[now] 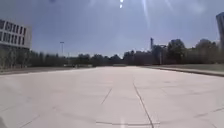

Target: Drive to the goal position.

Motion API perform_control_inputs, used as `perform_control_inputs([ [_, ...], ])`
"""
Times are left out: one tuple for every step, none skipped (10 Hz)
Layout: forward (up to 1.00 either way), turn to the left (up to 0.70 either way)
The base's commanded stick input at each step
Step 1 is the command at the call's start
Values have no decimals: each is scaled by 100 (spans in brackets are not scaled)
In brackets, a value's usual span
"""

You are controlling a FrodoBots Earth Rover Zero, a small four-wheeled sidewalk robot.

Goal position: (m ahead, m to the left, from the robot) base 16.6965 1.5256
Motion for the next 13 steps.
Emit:
perform_control_inputs([
  [85,0],
  [85,0],
  [85,0],
  [85,-2],
  [85,-2],
  [85,-2],
  [85,-2],
  [85,-2],
  [85,-2],
  [85,-2],
  [85,-2],
  [85,-2],
  [85,-2],
])
